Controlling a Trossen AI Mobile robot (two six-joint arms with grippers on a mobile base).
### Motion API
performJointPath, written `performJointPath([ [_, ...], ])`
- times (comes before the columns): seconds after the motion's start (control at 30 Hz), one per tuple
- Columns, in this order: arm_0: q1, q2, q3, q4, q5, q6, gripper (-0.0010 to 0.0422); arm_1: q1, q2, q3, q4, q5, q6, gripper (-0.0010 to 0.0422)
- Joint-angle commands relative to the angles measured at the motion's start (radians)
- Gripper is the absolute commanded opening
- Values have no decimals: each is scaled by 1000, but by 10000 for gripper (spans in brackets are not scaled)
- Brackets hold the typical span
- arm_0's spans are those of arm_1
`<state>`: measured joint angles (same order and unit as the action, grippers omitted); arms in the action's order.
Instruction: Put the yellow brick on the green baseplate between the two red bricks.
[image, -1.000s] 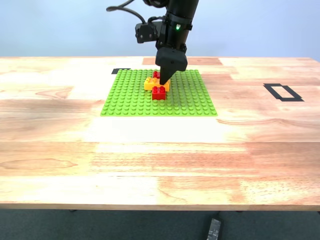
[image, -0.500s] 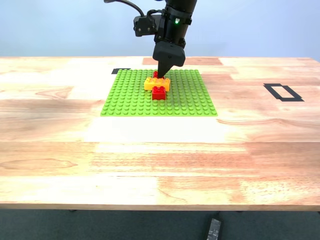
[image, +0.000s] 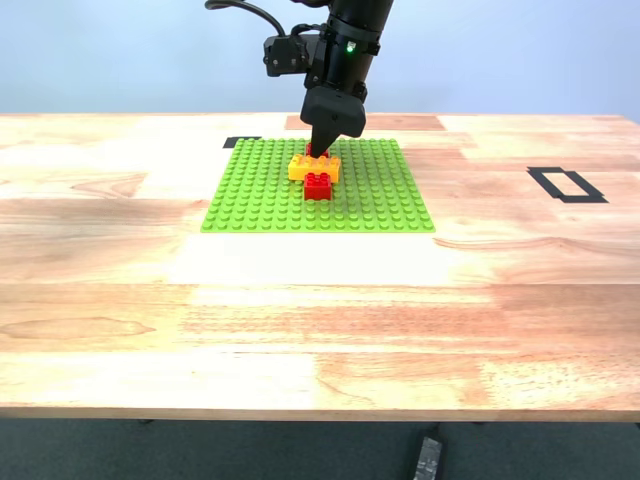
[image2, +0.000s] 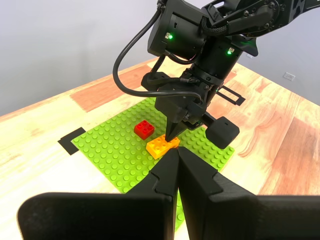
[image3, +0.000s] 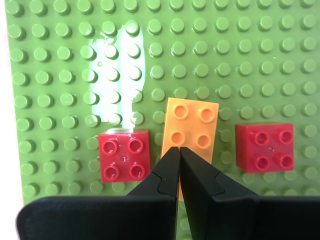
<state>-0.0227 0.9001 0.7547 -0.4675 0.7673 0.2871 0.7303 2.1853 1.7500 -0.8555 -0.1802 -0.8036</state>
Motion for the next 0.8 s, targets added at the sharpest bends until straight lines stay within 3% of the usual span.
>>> performJointPath([
  [0.03, 0, 0, 0, 3, 0, 0, 0, 2, 2, -2, 0, -1, -1, -1],
  [0.47, 0, 0, 0, 2, 0, 0, 0, 2, 2, -69, 38, 2, -14, -1],
  [0.8, 0, 0, 0, 2, 0, 0, 0, 0, 2, -87, 68, 61, -50, -1],
])
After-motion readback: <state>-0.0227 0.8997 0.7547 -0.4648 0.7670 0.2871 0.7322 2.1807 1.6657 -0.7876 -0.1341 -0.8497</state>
